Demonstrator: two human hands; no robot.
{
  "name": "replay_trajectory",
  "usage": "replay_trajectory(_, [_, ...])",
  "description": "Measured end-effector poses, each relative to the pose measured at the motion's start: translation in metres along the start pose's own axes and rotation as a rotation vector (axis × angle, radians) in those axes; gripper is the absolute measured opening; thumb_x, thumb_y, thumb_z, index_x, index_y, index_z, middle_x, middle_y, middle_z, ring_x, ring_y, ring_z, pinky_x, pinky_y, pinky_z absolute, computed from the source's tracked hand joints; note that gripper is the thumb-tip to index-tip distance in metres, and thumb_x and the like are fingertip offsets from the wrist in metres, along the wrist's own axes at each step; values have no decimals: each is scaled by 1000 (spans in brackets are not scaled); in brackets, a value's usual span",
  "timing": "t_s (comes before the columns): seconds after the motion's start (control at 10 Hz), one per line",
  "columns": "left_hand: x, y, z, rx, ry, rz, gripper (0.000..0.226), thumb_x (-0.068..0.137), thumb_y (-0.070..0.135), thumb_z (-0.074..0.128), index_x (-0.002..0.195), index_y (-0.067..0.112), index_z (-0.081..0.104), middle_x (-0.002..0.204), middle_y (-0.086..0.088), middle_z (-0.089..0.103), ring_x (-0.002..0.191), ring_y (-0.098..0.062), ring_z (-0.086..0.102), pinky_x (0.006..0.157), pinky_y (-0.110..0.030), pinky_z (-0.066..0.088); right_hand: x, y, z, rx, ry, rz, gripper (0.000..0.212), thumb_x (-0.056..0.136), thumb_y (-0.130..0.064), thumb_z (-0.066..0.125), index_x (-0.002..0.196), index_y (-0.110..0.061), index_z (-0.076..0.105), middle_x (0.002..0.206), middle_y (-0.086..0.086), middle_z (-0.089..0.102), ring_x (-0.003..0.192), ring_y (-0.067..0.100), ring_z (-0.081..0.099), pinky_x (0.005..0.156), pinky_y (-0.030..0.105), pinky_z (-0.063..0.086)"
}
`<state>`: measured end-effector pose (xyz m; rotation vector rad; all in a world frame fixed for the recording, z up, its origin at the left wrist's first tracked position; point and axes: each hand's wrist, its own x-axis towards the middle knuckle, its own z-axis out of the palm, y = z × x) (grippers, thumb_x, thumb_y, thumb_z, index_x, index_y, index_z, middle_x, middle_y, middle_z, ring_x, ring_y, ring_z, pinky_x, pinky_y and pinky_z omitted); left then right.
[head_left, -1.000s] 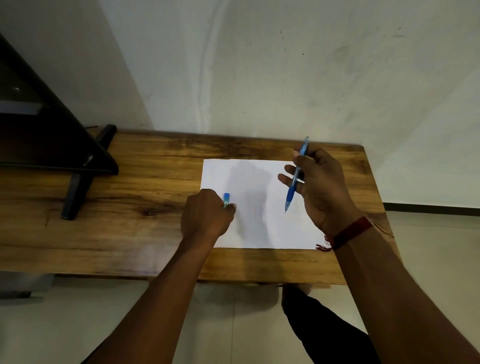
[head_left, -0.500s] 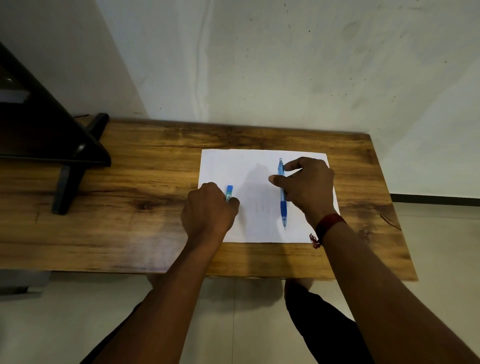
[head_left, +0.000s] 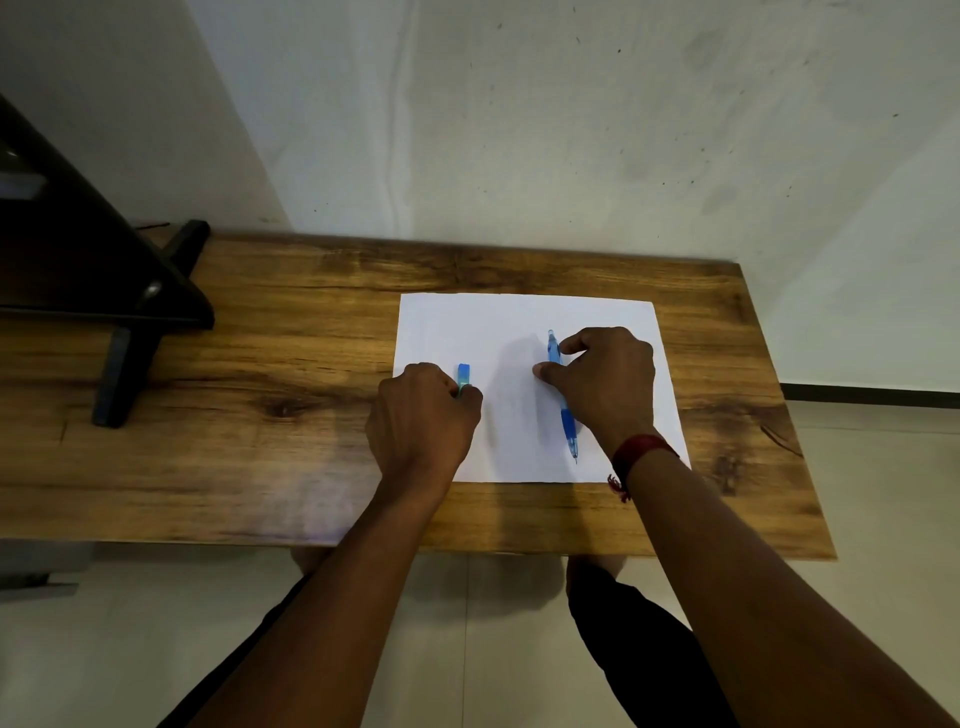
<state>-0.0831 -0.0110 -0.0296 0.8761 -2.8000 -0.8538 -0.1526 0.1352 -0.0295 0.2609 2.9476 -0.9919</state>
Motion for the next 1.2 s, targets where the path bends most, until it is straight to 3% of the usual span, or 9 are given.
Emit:
replay_trajectory(0.2, [-3, 3, 2, 1, 39, 40, 22, 81, 38, 66, 75, 18, 74, 69, 2, 70, 58, -10, 53, 46, -15, 23, 4, 5, 4, 7, 13, 22, 46, 68, -44, 82, 101, -12, 74, 103, 4, 74, 80, 12, 60, 74, 22, 39])
replay_trajectory(0.3, [-2, 1, 5, -11, 26, 55, 24, 82, 39, 65, 77, 18, 74, 71, 3, 71, 64, -14, 63, 48, -16, 27, 5, 9, 5, 22, 17, 36, 46, 68, -44, 82, 100, -12, 74, 105, 4, 73, 78, 8, 52, 73, 22, 38])
replay_trajectory(0.6, [-2, -4, 14, -50, 28, 103, 29, 84, 43, 65, 81, 15, 73, 75, -1, 73, 72, -17, 68, 58, -20, 42, 4, 12, 5, 20, 16, 21, 46, 69, -43, 82, 101, -11, 73, 110, 5, 71, 81, 9, 52, 74, 23, 38])
replay_trajectory(0.7, [0, -5, 12, -80, 34, 120, 30, 85, 43, 64, 84, 15, 74, 82, -2, 75, 78, -20, 70, 55, -19, 44, 3, 11, 1, 20, 49, 10, 46, 69, -44, 82, 101, -12, 72, 115, 6, 69, 93, 18, 62, 77, 23, 39])
replay_trajectory(0.8, [4, -8, 9, -90, 19, 140, 28, 85, 43, 63, 88, 16, 72, 89, -3, 75, 82, -21, 71, 53, -20, 45, 3, 11, -3, 22, 56, -6, 46, 69, -46, 81, 101, -13, 71, 110, 6, 71, 92, 19, 65, 75, 20, 39])
replay_trajectory(0.9, [13, -19, -3, -93, 86, 232, 28, 85, 41, 64, 95, 15, 68, 94, -4, 72, 81, -16, 67, 56, -18, 40, 4, 12, -11, 20, 1, -93, 43, 70, -47, 80, 101, -19, 71, 83, -3, 71, 66, 6, 60, 59, 13, 35])
replay_trajectory(1.0, [17, -29, -11, -47, 168, 317, 30, 87, 41, 61, 103, 16, 65, 102, -4, 68, 88, -18, 64, 64, -21, 41, 2, 11, -15, 20, -73, -210, 45, 68, -50, 80, 103, -23, 70, 83, -9, 68, 75, 7, 61, 65, 17, 41])
replay_trajectory(1.1, [21, -37, -23, 31, 198, 464, 42, 89, 47, 53, 120, 19, 58, 125, -4, 59, 113, -22, 55, 78, -28, 47, -11, 6, -16, -104, -142, -383, 66, 68, -66, 69, 120, -27, 61, 129, 0, 60, 124, 22, 47, 97, 34, 37])
replay_trajectory(1.2, [21, -35, -25, 126, 123, 482, 57, 92, 57, 36, 136, 23, 46, 146, -5, 44, 134, -25, 40, 99, -38, 42, -25, 1, -16, -167, -171, -444, 79, 77, -78, 41, 136, -26, 45, 150, 3, 41, 142, 25, 26, 111, 43, 24])
